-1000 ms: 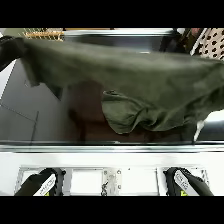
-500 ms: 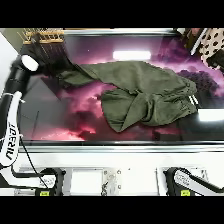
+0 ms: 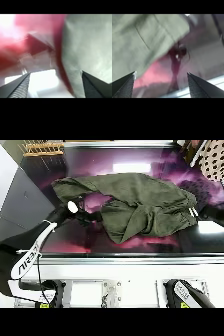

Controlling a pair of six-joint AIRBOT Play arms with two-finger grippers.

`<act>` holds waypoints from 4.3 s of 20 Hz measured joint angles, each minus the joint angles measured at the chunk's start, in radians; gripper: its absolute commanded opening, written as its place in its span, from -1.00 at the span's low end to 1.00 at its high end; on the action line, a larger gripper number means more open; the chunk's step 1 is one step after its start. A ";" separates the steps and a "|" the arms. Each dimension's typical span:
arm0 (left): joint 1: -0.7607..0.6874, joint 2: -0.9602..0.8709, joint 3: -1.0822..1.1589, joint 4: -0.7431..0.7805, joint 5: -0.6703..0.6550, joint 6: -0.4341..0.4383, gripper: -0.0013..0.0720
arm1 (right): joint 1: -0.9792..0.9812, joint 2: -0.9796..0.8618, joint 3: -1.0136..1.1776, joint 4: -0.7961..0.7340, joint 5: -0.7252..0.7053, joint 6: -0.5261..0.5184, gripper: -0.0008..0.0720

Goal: Fold the clothes and pants, and hang the long-sleeved shirts on hangers.

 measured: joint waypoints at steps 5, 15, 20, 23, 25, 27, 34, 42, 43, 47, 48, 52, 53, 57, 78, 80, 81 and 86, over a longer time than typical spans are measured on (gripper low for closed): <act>-0.079 -0.043 0.047 -0.050 0.022 0.000 0.90 | -0.080 -0.019 -0.137 0.015 -0.004 -0.002 0.95; -0.058 -0.051 0.074 -0.076 0.036 -0.008 -0.94 | -0.156 -0.269 -0.176 0.300 -0.278 -0.002 0.95; -0.031 -0.049 0.075 -0.075 0.006 -0.011 -0.94 | -0.158 -0.423 -0.177 0.473 -0.441 -0.079 0.71; -0.013 -0.026 0.075 -0.057 -0.004 -0.011 -0.94 | -0.157 -0.473 -0.178 0.566 -0.487 -0.179 -0.83; 0.017 0.014 0.074 -0.029 -0.015 -0.011 -0.95 | -0.156 -0.476 -0.173 0.599 -0.495 -0.244 -0.84; 0.062 0.077 0.074 0.015 -0.045 -0.011 -0.95 | -0.156 -0.440 -0.166 0.603 -0.466 -0.295 -0.84; 0.268 0.507 0.074 0.158 -0.315 -0.019 -0.95 | -0.156 -0.052 -0.157 0.474 -0.175 -0.348 -0.84; 0.336 0.793 0.084 0.183 -0.431 -0.033 -0.95 | -0.155 0.265 -0.156 0.402 -0.069 -0.226 -0.84; 0.335 0.762 0.100 0.184 -0.414 -0.013 -0.95 | -0.155 0.274 -0.156 0.401 -0.069 -0.212 -0.84; 0.312 0.488 0.275 0.202 -0.304 0.077 0.92 | -0.156 0.282 -0.156 0.385 -0.076 -0.188 -0.84; 0.310 0.394 0.346 0.204 -0.294 0.083 0.87 | -0.156 0.281 -0.156 0.384 -0.076 -0.183 -0.84; 0.341 0.139 0.517 0.198 -0.343 0.059 0.87 | -0.156 0.280 -0.156 0.393 -0.063 -0.180 -0.84; 0.352 0.125 0.504 0.199 -0.358 0.055 0.87 | -0.156 0.280 -0.156 0.394 -0.055 -0.179 -0.84; 0.404 0.242 0.237 0.196 -0.343 0.026 0.87 | -0.156 0.280 -0.156 0.401 -0.042 -0.176 -0.84; 0.452 0.457 -0.449 -0.010 -0.169 -0.100 -0.94 | -0.156 0.280 -0.156 0.405 -0.035 -0.176 -0.84; 0.499 0.524 -0.356 0.034 -0.218 -0.088 -0.94 | -0.156 0.280 -0.156 0.405 -0.035 -0.176 -0.84; 0.536 0.574 -0.298 0.056 -0.249 -0.078 -0.95 | -0.156 0.280 -0.156 0.405 -0.035 -0.176 -0.84; 0.713 0.848 -0.054 0.102 -0.433 -0.050 -0.95 | -0.156 0.280 -0.156 0.405 -0.040 -0.176 -0.84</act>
